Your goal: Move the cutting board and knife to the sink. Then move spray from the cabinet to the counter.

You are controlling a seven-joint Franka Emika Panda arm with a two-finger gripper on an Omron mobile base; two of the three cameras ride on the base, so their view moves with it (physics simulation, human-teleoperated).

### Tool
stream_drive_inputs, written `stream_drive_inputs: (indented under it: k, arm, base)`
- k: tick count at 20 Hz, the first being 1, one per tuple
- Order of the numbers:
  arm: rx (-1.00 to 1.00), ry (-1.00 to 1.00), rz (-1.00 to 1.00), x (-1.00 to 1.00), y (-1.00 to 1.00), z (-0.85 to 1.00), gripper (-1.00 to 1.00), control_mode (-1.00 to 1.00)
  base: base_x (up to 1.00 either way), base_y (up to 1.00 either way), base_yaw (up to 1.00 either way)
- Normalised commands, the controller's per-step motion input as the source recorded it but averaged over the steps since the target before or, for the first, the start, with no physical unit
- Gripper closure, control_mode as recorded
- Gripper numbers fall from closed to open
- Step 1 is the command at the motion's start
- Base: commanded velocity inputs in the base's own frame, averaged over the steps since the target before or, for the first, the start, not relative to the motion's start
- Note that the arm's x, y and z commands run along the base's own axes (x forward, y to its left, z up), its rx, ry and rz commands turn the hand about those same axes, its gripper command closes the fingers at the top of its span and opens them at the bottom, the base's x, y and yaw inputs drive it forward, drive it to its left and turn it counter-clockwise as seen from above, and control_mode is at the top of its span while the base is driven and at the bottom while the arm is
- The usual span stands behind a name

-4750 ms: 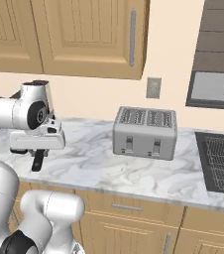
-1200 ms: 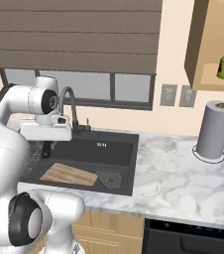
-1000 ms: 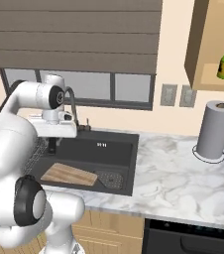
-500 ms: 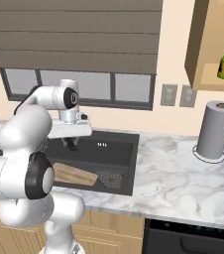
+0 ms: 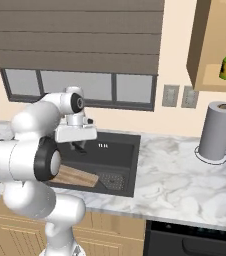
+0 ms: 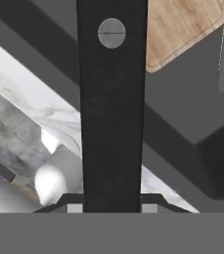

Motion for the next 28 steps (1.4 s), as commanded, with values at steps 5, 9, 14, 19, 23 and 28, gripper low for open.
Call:
stream_drive_inputs:
  k: [5,9,14,19,23,28]
  arm:
    - [0.00,0.10,0.00,0.16,0.00,-0.43,1.00,-1.00]
    - [0.00,0.01,-0.05,0.11,0.00,-0.43,1.00,-1.00]
    - [0.00,-0.02,-0.06,0.26,0.00,-0.34,1.00,-1.00]
    - [0.00,-0.01,0.00,0.42,0.00,-0.36,1.00,-1.00]
    - [0.00,0.00,0.00,0.35,0.00,-0.17,1.00,-1.00]
    - [0.00,0.00,0.01,0.20,0.00,-0.08,1.00,-1.00]
  base:
    - [0.00,0.00,0.00]
    - [0.00,0.00,0.00]
    - [0.00,0.00,0.00]
    - [0.00,0.00,0.00]
    - [0.00,0.00,0.00]
    - [0.00,0.00,0.00]
